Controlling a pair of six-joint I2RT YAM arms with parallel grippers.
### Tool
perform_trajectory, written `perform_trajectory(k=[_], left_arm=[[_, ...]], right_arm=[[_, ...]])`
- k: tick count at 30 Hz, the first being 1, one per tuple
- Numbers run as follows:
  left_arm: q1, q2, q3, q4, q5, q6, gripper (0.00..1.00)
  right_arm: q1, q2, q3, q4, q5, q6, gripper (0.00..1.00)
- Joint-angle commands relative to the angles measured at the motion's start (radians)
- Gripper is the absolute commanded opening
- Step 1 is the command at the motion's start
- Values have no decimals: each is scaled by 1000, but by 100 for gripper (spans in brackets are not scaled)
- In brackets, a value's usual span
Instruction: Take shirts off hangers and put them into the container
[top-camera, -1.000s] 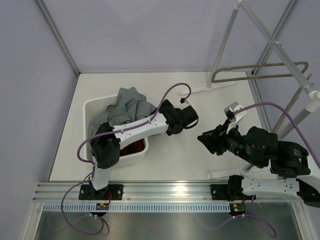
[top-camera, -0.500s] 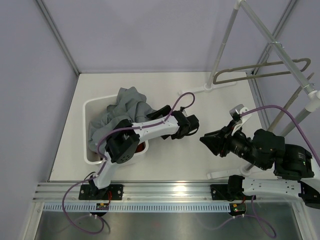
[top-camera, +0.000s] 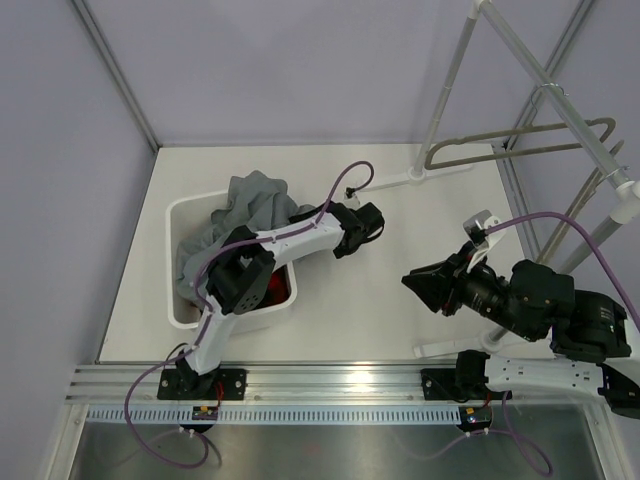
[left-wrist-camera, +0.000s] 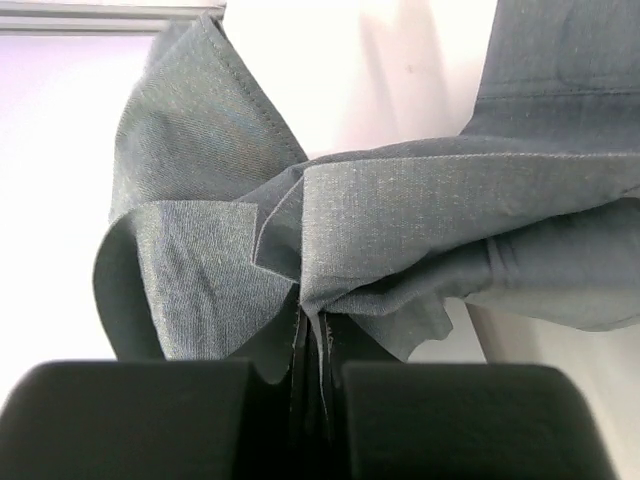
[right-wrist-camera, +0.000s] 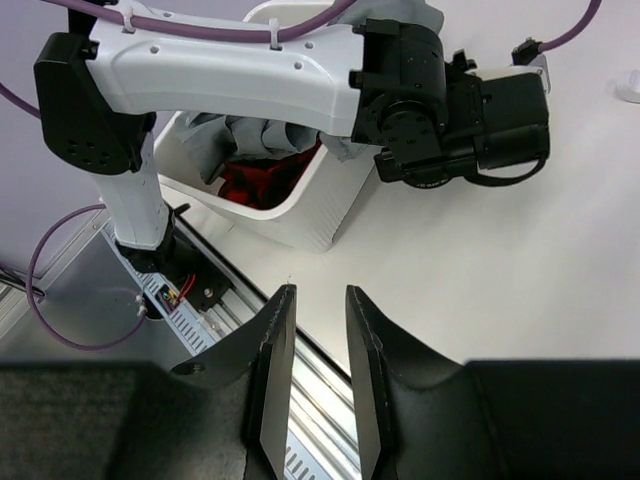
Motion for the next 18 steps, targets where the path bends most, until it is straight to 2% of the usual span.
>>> perform_trajectory(k=[1,3,4,8,11,14,18], left_arm=[[14,-105,11,239,-78,103,0],[21,-209,-29,337,-78,174,0],[25,-254,-50,471,-83,206,0],[25,-498,-168,827,-68,407,0],[25,-651,-201,962,-68,514,0],[28,-765,-193,950,-95,553,0],[26,-917,-248,815,-114,463,0]], right_arm=[[7,27,6,46,-21,15,34],[7,39,6,46,-21,15,34],[7,44,7,44,-21,11,34],[9,65,19,39,-18,3,34],[7,78,35,35,-17,-8,34],[7,79,41,35,-4,-14,34],[7,79,56,64,-10,-21,34]])
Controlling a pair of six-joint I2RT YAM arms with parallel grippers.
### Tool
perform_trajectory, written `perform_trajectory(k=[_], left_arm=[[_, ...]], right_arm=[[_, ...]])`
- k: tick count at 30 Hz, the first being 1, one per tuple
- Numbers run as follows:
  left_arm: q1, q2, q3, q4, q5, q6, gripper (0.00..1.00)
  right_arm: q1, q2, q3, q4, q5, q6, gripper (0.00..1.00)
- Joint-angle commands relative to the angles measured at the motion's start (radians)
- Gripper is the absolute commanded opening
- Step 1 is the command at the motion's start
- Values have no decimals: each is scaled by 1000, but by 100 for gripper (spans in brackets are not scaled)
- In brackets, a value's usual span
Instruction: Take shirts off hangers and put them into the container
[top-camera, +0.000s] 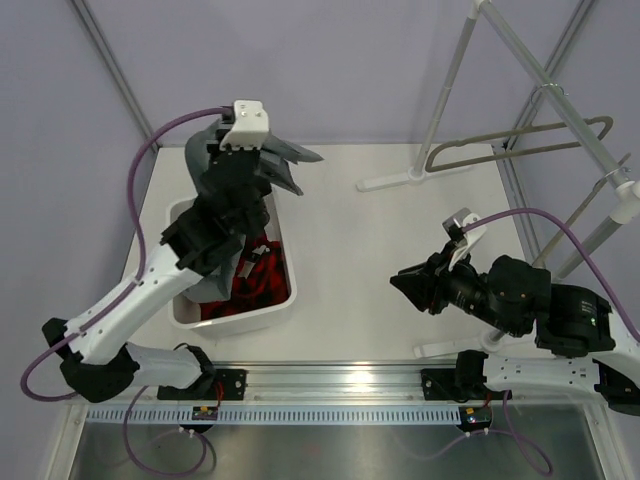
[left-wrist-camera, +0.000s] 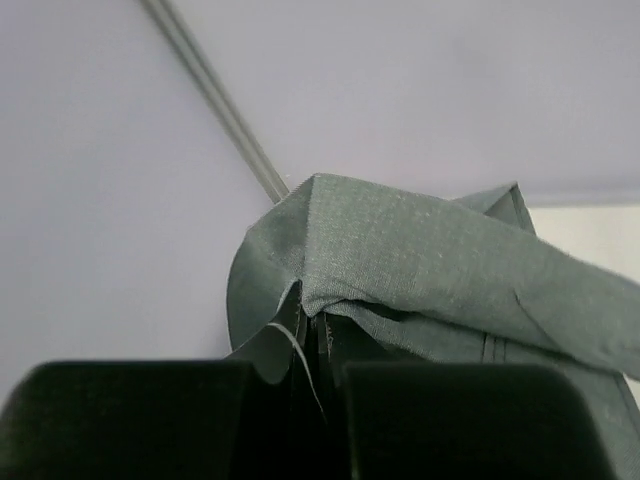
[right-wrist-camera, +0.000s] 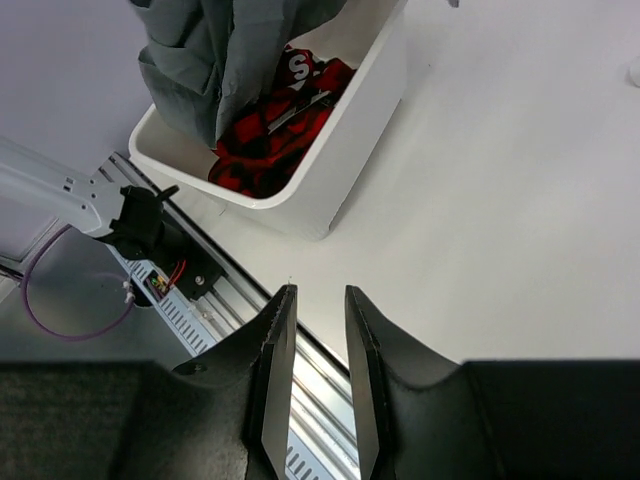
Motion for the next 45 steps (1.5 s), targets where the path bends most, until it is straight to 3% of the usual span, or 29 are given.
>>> perform_trajectory(k=[1,5,6,9,14,23,29,37,45], left_arm=[[6,-99,-60,-52,-59,-40,0],[4,-229,-128,-299,-29,-260,0],[4,-269,-132,-419,7,-363,0],[4,-327,-158,-556,137,-489,0],[4,-429,-232,-623,288,-598,0],[6,-412,-298,-879,173,-824,0],[6,-490,-229,-1080,58,-971,0],[6,-570,-187,-1131,62,-964,3],[10,-484,-307,-890,272,-836,4]], right_arm=[[7,-1,61,76,5,-30,34],[7,45,136,62,11,-57,34],[7,59,148,59,11,-65,34],[7,57,162,71,12,-82,34],[7,50,150,85,17,-80,34],[9,70,136,84,-3,-60,34],[7,70,133,84,-7,-57,34],[7,67,118,99,-9,-57,34],[7,62,115,87,3,-54,35]])
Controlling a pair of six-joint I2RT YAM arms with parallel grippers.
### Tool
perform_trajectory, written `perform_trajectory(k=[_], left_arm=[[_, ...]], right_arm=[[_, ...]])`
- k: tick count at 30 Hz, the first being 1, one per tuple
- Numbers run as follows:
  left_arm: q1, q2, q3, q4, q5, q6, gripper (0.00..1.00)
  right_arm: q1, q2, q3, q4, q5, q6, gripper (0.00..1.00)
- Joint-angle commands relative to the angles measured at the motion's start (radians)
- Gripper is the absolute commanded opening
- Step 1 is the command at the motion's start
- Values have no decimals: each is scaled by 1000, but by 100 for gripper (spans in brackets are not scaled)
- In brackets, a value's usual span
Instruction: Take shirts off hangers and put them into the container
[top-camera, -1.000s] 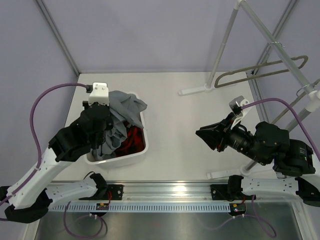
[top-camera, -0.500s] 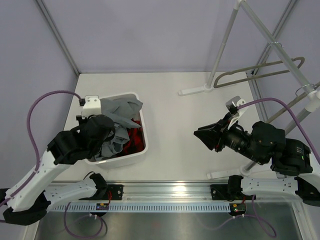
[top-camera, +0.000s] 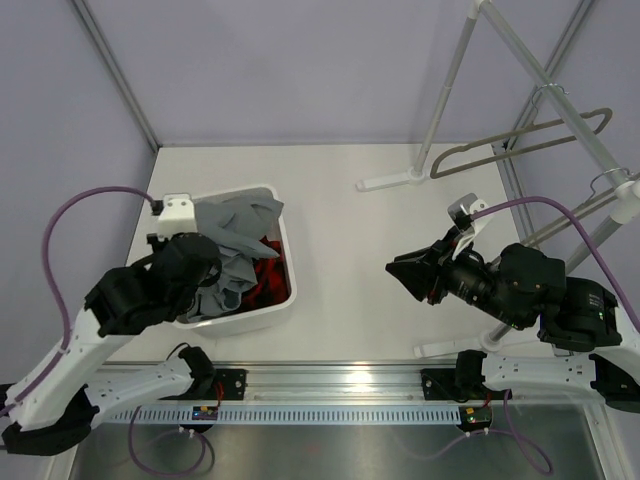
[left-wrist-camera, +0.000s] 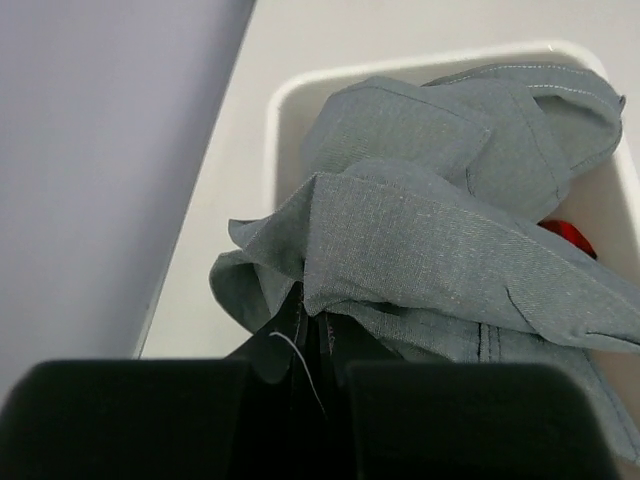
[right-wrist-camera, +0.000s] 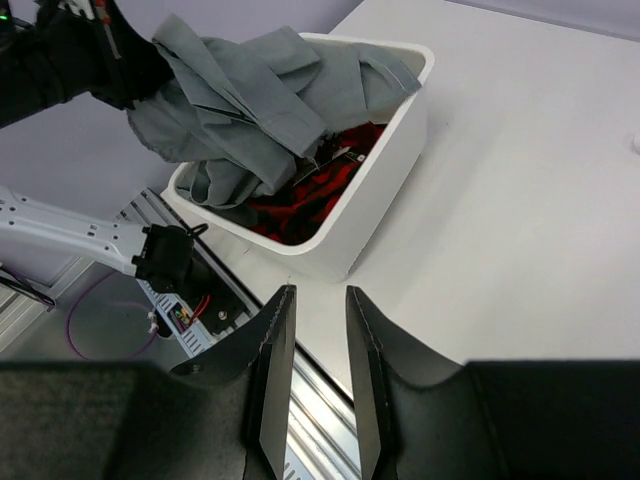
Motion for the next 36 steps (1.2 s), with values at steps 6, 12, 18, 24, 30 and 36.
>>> perform_trajectory(k=[6,12,18,24,30,36], left_arm=[[188,167,-109,245,275,142,6],[405,371,-112,360,522,225,8],[435,617,-88,390,639,223,10],[434,843,-135,383,694,220,10],[435,724,-163,385,633,202,10],[434,527,-103,322,484,165,36]], right_arm=[[7,-21,-20,28,18,7,35],[7,-24,-34,36,21,4,35],[7,-32,-32,22,25,-1,36],[7,-40,-49,17,25,1,36],[9,-23,-63,23,19,-1,37],[9,-9,-65,39,4,6,41]])
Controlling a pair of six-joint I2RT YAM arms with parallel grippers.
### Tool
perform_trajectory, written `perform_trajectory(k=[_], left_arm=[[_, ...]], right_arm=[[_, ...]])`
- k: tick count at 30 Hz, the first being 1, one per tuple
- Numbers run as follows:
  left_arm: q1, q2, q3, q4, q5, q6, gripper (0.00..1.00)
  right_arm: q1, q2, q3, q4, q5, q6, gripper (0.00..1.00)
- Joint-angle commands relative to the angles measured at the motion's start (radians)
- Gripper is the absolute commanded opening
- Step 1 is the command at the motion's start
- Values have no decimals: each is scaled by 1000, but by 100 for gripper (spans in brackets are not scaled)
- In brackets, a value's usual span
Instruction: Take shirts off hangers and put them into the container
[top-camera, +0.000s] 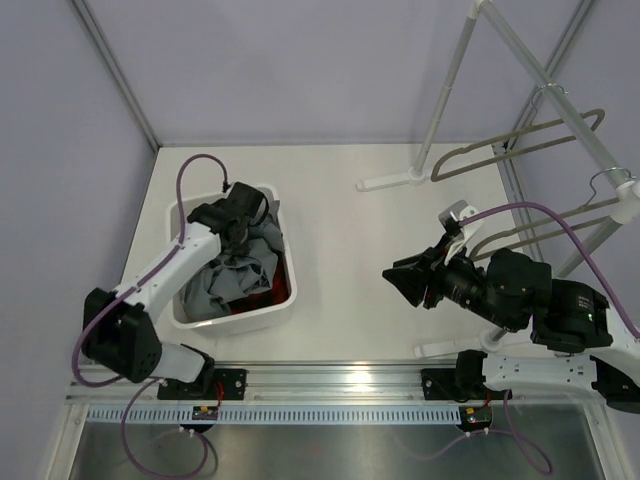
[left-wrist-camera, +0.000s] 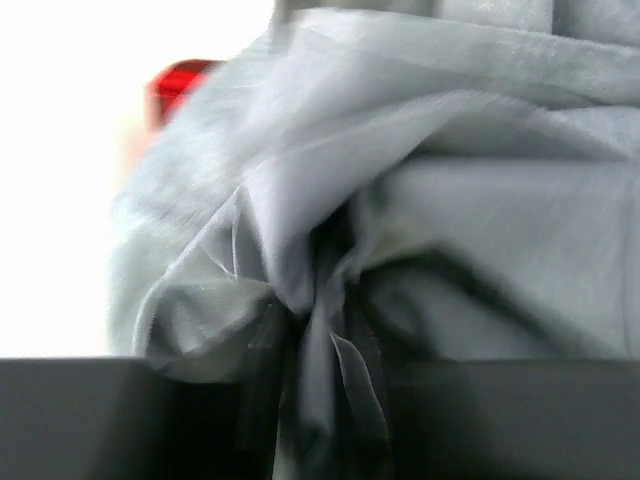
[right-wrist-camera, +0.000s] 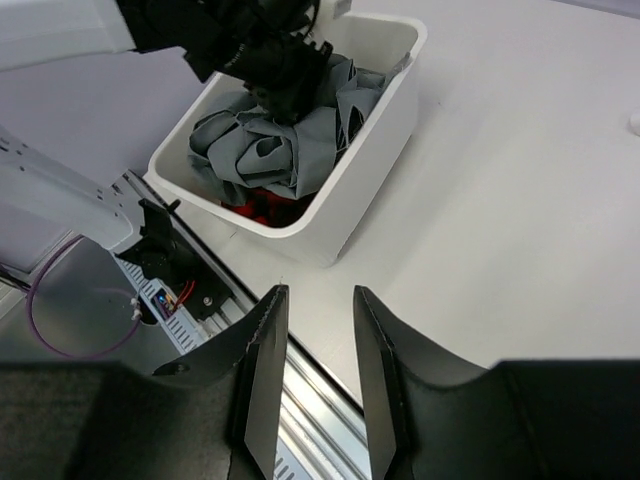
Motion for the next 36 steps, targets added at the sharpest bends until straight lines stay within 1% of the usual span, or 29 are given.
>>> perform_trajectory(k=[1,3,4,5,6,7,8,9,10,11,12,13,15,16,18,19,20,21,22,23,24,25,27,28,30,31,32,34,36], left_arm=[[-2,-178,42,-36,-103,-44,44],[-3,-262,29,-6,-125,-47,53],[-3,-354,9,23,-158,-50,56],[-6,-404,-2,37,-169,-56,73],[-4,-456,-14,60,-172,-54,84],[-6,-505,-28,94,-169,-54,92],[-6,-599,-36,114,-155,-48,99],[-6,-643,-39,131,-143,-45,99],[-6,-684,-39,158,-105,-42,99],[-7,-761,-41,174,-77,-41,99],[-7,-793,-44,204,-47,-38,99],[-7,-824,-45,226,52,-32,99],[-6,-893,-74,281,198,-16,99],[-7,-901,-83,327,348,-13,99],[-7,-889,-106,361,487,-27,99],[-7,-881,-117,393,591,-41,99],[-12,-877,-129,407,608,-45,99],[-18,-890,-163,418,598,-50,99],[-35,-915,-185,424,507,-65,99],[-42,-947,-208,431,454,-71,99],[-47,-1034,-265,457,399,-73,99],[-49,-1079,-295,470,320,-73,99],[-47,-1155,-362,484,235,-71,99],[-49,-1201,-381,484,224,-70,99],[-49,-1215,-404,478,230,-59,99],[-47,-1199,-416,471,236,-59,99],[-47,-1185,-419,467,248,-59,99],[-47,-1138,-422,464,279,-64,99],[-47,-1124,-429,474,280,-76,99]], right_arm=[[7,19,-4,41,1,4,43],[7,30,-5,44,-5,4,49],[9,42,-2,43,-5,6,52],[9,48,-1,38,-8,7,65],[7,54,1,36,-6,9,73],[7,68,1,35,-3,9,80],[7,74,-1,30,3,13,87],[7,82,-1,29,13,16,99],[7,100,-1,24,21,19,99],[7,111,1,13,27,25,99],[7,125,4,9,36,26,99],[7,151,4,3,40,27,99],[7,176,-2,-3,69,42,99],[7,203,-7,-8,89,48,99],[7,231,-19,-26,185,82,99],[7,257,-27,-31,225,94,99],[9,268,-46,-31,269,119,99],[9,278,-60,-22,346,125,99],[9,295,-77,-7,377,125,99],[7,300,-111,33,432,122,100],[7,303,-129,56,452,121,99],[7,302,-151,106,467,119,100],[7,277,-206,157,497,108,99],[7,262,-229,215,501,93,99],[7,207,-296,278,523,73,99],[7,185,-322,341,526,44,99],[7,165,-374,367,552,35,100],[7,101,-437,406,593,32,100],[7,43,-468,408,653,48,99]])
